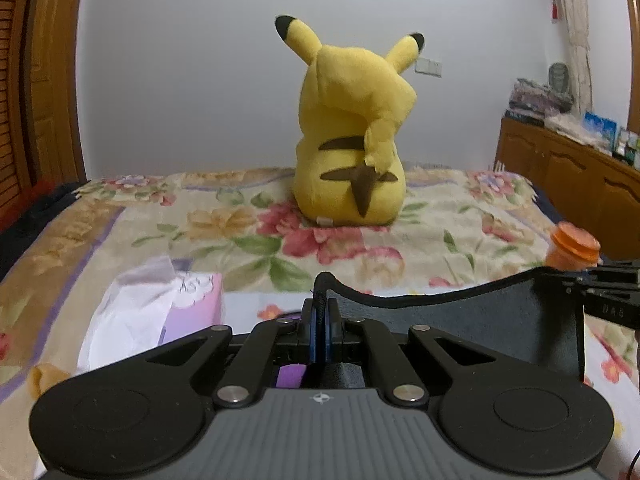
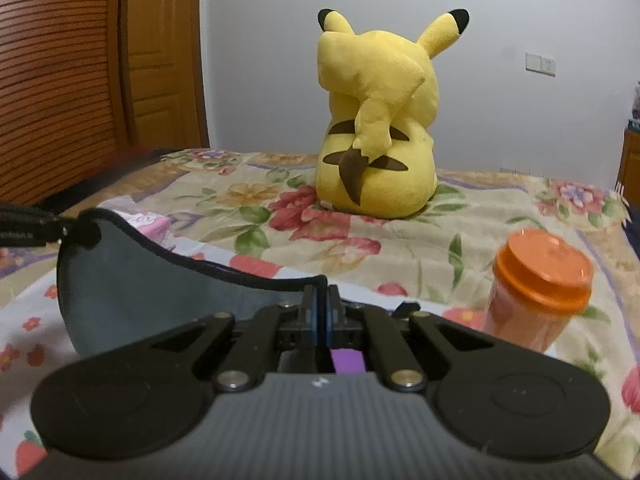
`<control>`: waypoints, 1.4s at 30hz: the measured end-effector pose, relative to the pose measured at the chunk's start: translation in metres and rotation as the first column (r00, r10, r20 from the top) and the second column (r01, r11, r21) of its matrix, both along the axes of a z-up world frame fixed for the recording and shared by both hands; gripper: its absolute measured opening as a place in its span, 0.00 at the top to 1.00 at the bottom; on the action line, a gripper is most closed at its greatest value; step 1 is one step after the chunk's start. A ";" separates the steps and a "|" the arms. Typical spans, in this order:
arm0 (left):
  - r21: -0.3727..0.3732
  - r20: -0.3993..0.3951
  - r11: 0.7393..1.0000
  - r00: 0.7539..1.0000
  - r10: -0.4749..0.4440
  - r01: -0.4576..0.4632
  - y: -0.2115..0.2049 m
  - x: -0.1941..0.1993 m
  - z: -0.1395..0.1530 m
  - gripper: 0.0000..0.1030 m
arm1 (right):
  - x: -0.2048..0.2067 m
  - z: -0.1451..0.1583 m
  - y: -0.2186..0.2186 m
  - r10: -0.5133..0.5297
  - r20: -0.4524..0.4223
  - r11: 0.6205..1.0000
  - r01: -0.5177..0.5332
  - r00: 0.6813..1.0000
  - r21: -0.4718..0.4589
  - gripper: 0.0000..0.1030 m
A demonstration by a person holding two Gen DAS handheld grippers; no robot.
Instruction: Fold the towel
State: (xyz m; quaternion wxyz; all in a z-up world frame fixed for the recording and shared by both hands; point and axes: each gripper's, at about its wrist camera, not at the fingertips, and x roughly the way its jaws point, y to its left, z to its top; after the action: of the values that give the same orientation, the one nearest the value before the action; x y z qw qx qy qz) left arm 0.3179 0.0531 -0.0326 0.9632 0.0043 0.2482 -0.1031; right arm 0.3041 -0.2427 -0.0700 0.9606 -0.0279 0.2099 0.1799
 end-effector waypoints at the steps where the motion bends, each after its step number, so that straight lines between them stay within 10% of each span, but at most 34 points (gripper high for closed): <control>1: -0.001 0.004 1.000 1.000 0.003 -0.003 0.000 0.002 0.001 0.93 | 0.002 0.001 0.000 0.000 0.009 1.000 0.000 1.000 -0.007 0.96; 35: 0.020 -0.019 0.998 0.998 0.055 -0.055 -0.004 0.087 -0.081 0.93 | 0.078 -0.062 0.010 -0.070 -0.006 0.990 0.069 0.998 -0.121 0.96; 42: 0.026 -0.053 0.998 0.997 0.051 -0.049 -0.003 0.084 -0.087 0.79 | 0.077 -0.069 0.009 -0.098 -0.052 0.988 0.091 0.994 -0.121 0.88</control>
State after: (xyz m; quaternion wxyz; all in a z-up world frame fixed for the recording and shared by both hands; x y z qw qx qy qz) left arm 0.4019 0.0497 -0.1197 0.9583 0.0074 0.2752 -0.0759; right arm 0.3813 -0.2333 -0.1388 0.9582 -0.0697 0.2492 0.1220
